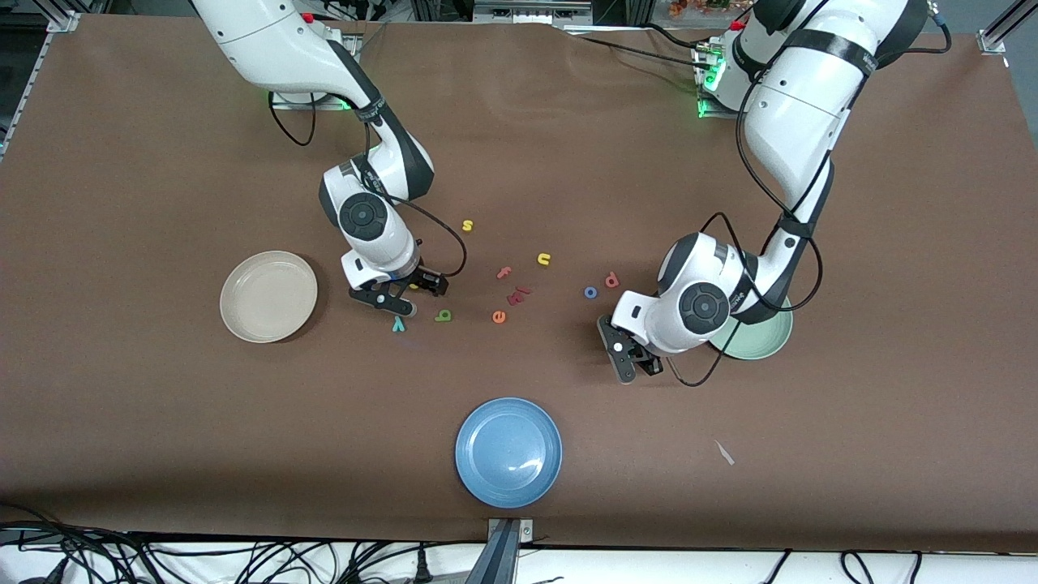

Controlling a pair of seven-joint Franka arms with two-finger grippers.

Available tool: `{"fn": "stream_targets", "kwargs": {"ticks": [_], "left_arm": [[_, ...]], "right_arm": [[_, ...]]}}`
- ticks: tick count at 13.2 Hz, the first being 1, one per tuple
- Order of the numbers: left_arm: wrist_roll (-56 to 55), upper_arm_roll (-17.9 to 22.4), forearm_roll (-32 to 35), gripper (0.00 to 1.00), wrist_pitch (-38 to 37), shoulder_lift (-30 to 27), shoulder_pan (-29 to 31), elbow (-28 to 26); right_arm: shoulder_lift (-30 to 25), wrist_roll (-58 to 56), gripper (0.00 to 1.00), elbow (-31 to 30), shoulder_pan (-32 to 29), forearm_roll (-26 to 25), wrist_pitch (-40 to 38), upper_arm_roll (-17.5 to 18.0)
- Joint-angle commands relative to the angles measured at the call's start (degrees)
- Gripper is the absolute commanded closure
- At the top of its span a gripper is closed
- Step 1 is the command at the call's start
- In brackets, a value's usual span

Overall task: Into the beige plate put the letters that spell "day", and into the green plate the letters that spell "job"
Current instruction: 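Grasp cyan J with the left gripper while the right gripper grasps yellow d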

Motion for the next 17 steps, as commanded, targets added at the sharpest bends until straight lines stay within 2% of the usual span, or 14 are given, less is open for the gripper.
{"fn": "stream_targets", "kwargs": {"ticks": [1,6,8,9,10,12,17], "left_arm": [[0.6,-0.1,0.7,1.0,-2.1,-2.1,0.0,0.4],[0.7,0.3,0.8,1.0,-19.8,-9.7,3.2,-1.1],[0.8,0.3,2.7,1.0,-23.8,-15.6,5.3,-6.5],[0.5,0.2,5.1,1.0,-24.3,-18.9,5.4,-10.8],[-0.1,0.2,6.5,1.0,-23.9,-22.3,5.7,-15.2],[0.1,0.2,6.8,1.0,-23.0,-24.7,8.5,-19.9],[0.9,0.1,9.1,1.0,-5.3,-24.4,13.1,-30.6]], "right_arm": [[0.3,0.7,0.31,0.0,0.3,0.8,0.7,0.1],[0.2,0.3,0.54,0.0,0.2,0.8,0.2,0.1],[0.2,0.1,0.61,0.0,0.2,0.8,0.1,0.1],[0.2,0.2,0.61,-0.1,0.2,0.8,0.0,0.1],[0.1,0.2,0.61,-0.1,0.2,0.8,-0.3,0.1],[-0.1,0.2,0.64,-0.1,0.2,0.8,-1.1,0.1],[0.1,0.1,0.8,0.0,0.2,0.8,-1.0,0.1]]}}
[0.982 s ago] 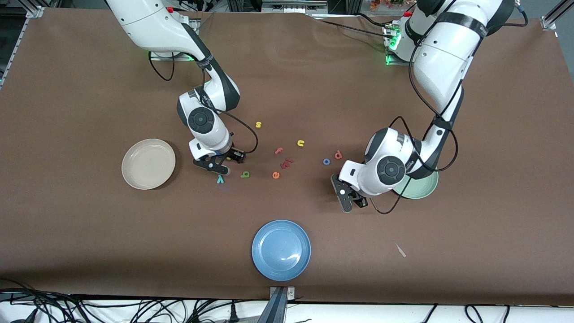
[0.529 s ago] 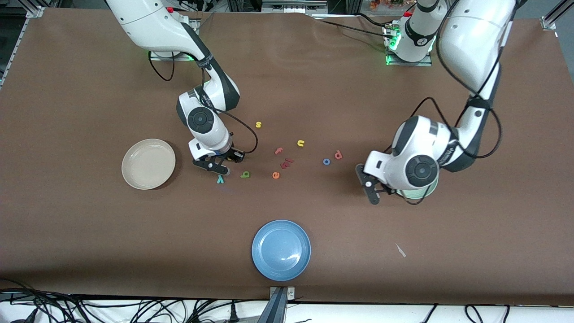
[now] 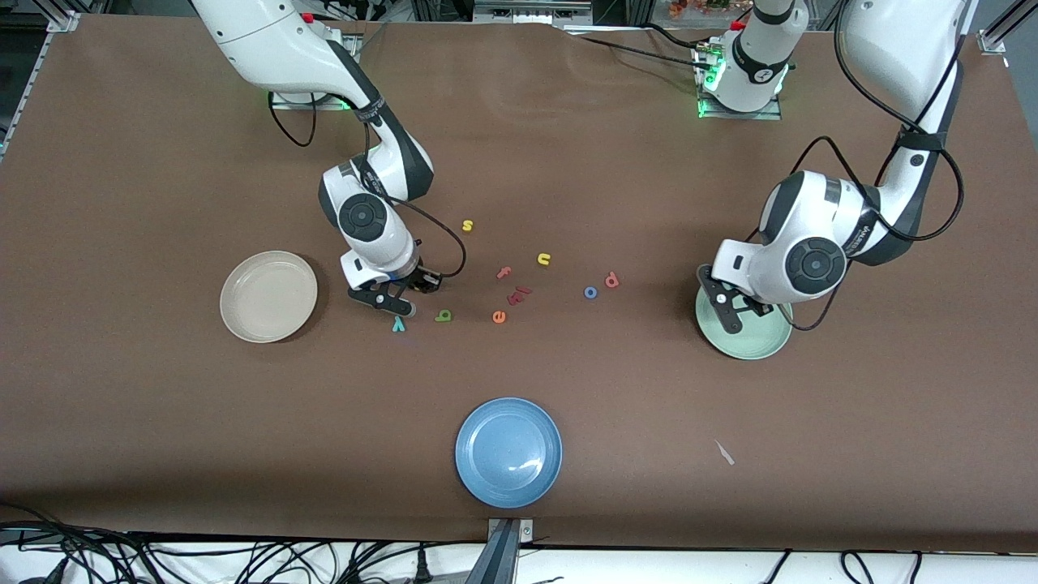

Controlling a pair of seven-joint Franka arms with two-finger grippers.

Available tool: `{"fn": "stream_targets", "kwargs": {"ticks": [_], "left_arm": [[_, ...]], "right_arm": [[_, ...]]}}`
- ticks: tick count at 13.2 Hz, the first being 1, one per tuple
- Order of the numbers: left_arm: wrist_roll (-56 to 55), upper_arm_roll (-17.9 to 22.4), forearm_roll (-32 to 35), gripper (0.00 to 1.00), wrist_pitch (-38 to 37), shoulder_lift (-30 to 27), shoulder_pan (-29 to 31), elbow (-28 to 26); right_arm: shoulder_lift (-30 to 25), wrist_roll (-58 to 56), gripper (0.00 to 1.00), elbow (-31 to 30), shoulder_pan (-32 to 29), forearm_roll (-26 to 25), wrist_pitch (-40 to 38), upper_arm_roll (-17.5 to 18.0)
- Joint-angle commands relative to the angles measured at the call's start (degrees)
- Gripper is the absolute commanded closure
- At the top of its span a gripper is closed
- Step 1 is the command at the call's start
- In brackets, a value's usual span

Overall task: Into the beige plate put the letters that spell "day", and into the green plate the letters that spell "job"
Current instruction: 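Place J in green plate with the left gripper while the right gripper places d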

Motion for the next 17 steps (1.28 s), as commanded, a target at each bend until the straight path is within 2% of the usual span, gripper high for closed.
{"fn": "stream_targets", "kwargs": {"ticks": [1,3,4,5,6,7,8,10,12,15,17], "left_arm": [[0.6,-0.3,1.8,1.0,7.1,-0.4,0.9,-4.6],[0.4,-0.4,1.8,0.92,8.0,0.4,1.0,-4.5],[0.4,-0.3,1.8,0.82,9.7,1.0,1.1,-4.7],[0.4,-0.4,1.8,0.78,9.9,1.1,1.1,-4.8],[0.3,-0.4,1.8,0.62,10.0,1.3,1.1,-4.9],[0.3,-0.4,1.8,0.25,10.0,1.0,1.2,-5.7],[0.7,-0.5,1.8,0.0,9.6,0.4,1.1,-5.5],[-0.2,-1.0,1.7,0.0,8.6,-1.2,0.7,-5.2],[-2.5,-1.4,0.9,0.0,4.2,-3.7,0.3,-4.2],[-13.1,-6.6,0.7,0.0,-1.6,-4.7,0.4,-1.1],[-22.6,-10.2,0.6,0.0,-2.3,-5.0,0.4,-1.0]], "right_arm": [[0.2,-0.1,0.84,0.3,0.2,0.8,-0.5,0.1],[0.0,-0.3,0.91,2.1,0.1,0.8,-3.6,0.3],[-0.2,-0.5,0.91,4.3,-0.1,0.8,-7.7,0.2],[-0.7,-2.1,0.91,6.2,-0.4,0.7,-11.6,-0.1],[-2.0,-5.3,0.95,6.6,-0.6,0.8,-13.8,-0.8],[-3.1,-8.7,0.96,6.6,-1.5,0.8,-15.0,-2.0],[-4.1,-12.5,0.96,6.4,-2.1,0.8,-16.1,-2.9],[-5.6,-19.1,0.96,5.7,-2.1,0.8,-16.9,-6.5],[-6.0,-25.3,0.96,5.4,-2.2,0.8,-18.0,-9.7],[-6.0,-33.8,0.95,4.8,-2.7,0.8,-18.0,-13.7],[-5.6,-38.8,0.95,4.8,-6.2,0.8,-17.8,-13.9]]}}
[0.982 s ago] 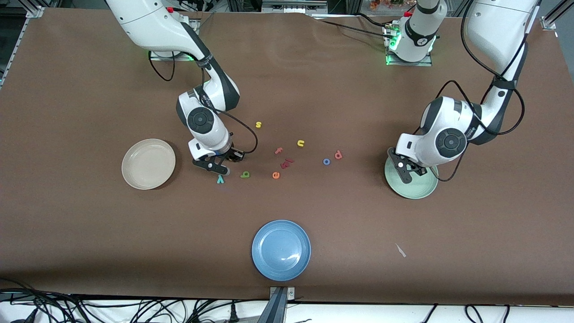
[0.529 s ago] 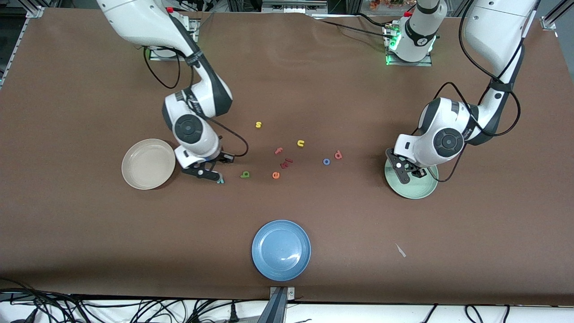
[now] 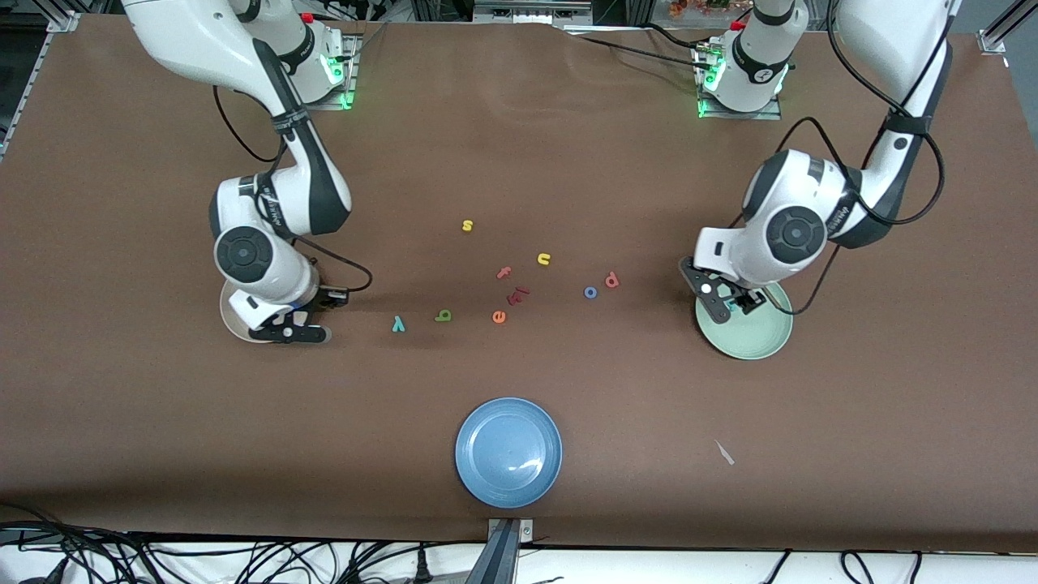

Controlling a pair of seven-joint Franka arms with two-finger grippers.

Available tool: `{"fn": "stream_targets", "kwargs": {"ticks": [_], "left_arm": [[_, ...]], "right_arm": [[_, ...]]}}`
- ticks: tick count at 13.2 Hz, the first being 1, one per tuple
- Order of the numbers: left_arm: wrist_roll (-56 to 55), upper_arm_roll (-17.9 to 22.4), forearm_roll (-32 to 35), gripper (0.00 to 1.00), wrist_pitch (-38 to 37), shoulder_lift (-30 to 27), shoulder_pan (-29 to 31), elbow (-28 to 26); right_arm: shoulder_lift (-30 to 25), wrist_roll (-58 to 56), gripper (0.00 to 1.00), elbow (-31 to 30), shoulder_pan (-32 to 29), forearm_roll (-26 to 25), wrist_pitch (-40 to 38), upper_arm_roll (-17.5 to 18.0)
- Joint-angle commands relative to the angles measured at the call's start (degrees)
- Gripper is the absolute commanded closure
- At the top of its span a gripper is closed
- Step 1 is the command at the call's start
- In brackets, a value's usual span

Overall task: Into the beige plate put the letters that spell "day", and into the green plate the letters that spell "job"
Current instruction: 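Place J in green plate with the left gripper while the right gripper places d, then grasp pink p with the left gripper while the right gripper grasps cyan Y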

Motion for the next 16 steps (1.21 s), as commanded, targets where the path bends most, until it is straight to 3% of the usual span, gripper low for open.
{"fn": "stream_targets", "kwargs": {"ticks": [1,3,4,5,6,11,14,16], "left_arm": [[-13.3,-4.2,0.5,0.0,-1.7,-0.8,0.0,0.1],[-25.5,-8.2,0.5,0.0,-1.1,0.0,-0.1,0.1],[-29.6,-8.5,0.5,0.0,-0.3,1.3,-0.6,0.1],[-31.7,-8.5,0.5,0.0,1.7,1.9,-1.7,-0.5],[-33.6,-8.5,0.5,0.0,3.7,2.6,-2.1,-1.3],[-41.0,-8.3,1.5,0.0,14.7,8.1,-5.9,-0.9],[-41.7,-8.0,2.9,0.01,15.9,12.7,-7.3,3.6],[-43.4,-7.8,6.5,0.14,15.8,14.4,-8.4,5.1]], "right_arm": [[-0.5,-8.1,0.95,-0.9,-4.5,0.8,-0.2,0.0],[0.0,-12.8,0.95,-0.9,-6.9,1.9,-0.2,0.0],[0.4,-15.3,0.84,-0.9,-8.3,3.0,-0.3,0.0],[0.6,-16.0,0.38,-0.7,-9.4,4.2,-0.3,0.0],[0.8,-16.1,0.0,-0.7,-9.6,6.5,-0.4,0.0],[0.8,-14.4,0.0,0.5,-7.4,7.8,-0.5,1.0],[1.6,-11.7,0.0,2.5,-7.4,7.9,-0.4,4.4],[3.2,-10.2,0.0,4.9,-7.3,7.9,-0.4,6.7]]}}
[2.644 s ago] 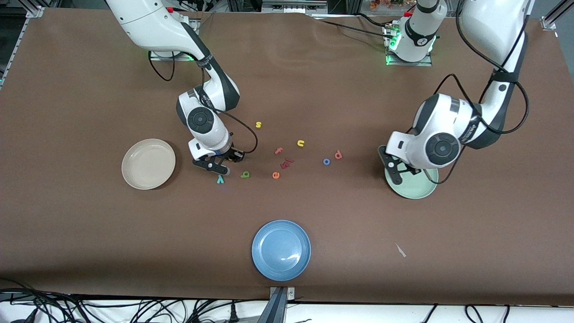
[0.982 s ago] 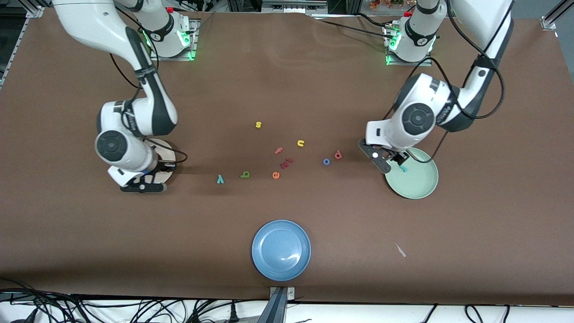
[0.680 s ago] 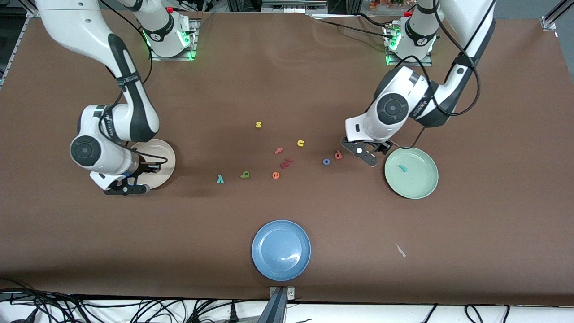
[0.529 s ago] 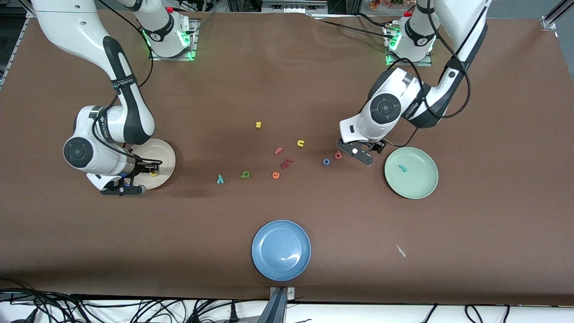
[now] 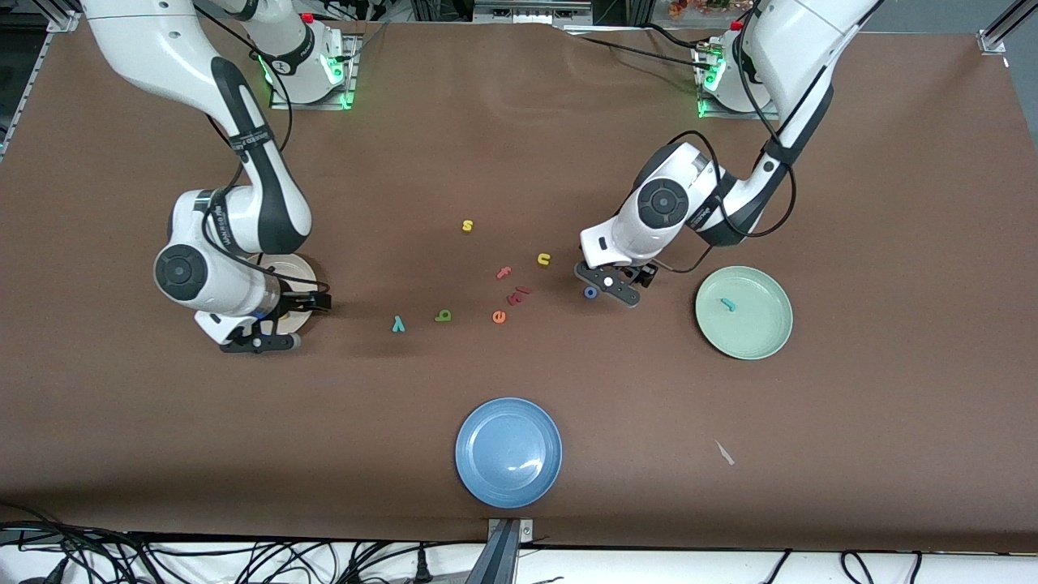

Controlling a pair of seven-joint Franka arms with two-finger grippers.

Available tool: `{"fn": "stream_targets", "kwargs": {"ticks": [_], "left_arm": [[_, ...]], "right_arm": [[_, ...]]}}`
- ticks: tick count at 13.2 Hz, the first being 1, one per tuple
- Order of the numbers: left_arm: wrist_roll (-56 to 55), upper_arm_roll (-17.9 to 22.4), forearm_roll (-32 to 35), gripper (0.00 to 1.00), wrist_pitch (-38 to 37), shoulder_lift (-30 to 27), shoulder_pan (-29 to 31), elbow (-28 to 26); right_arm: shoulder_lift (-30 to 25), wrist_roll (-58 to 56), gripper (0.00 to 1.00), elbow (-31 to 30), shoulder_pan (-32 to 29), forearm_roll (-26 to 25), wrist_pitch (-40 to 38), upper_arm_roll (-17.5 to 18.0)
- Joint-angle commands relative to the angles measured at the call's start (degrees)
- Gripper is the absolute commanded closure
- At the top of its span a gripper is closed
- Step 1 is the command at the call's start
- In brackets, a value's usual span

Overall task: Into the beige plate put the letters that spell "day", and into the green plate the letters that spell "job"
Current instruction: 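Grasp pink p with the left gripper while the right gripper grasps cyan Y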

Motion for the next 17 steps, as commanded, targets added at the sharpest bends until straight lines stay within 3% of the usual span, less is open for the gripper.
{"fn": "stream_targets", "kwargs": {"ticks": [1,3,7,9,14,17], "left_arm": [[-3.3,0.6,6.8,0.15,-0.3,3.0,-1.2,3.3],[-3.4,0.7,7.8,0.22,-0.3,4.3,-1.1,2.7],[-4.0,0.7,9.5,0.23,-0.3,5.3,-0.7,2.6],[-4.6,0.7,9.5,0.32,-0.3,5.7,-0.8,2.5],[-4.8,1.1,9.6,0.92,-0.3,6.1,-1.3,2.7],[-4.7,1.0,9.5,0.96,-2.6,4.3,-0.8,2.9]], "right_arm": [[3.0,2.4,0.0,4.5,0.1,1.2,-0.5,2.8],[4.0,5.2,0.0,5.4,0.8,1.1,0.1,4.1],[7.0,10.2,0.0,7.7,3.6,1.0,3.7,5.3],[8.0,12.9,0.0,7.7,5.0,0.9,5.6,5.3],[11.2,15.1,0.01,7.8,7.3,0.9,12.1,5.3],[12.1,16.1,0.02,9.2,7.4,1.0,12.4,5.3]]}}
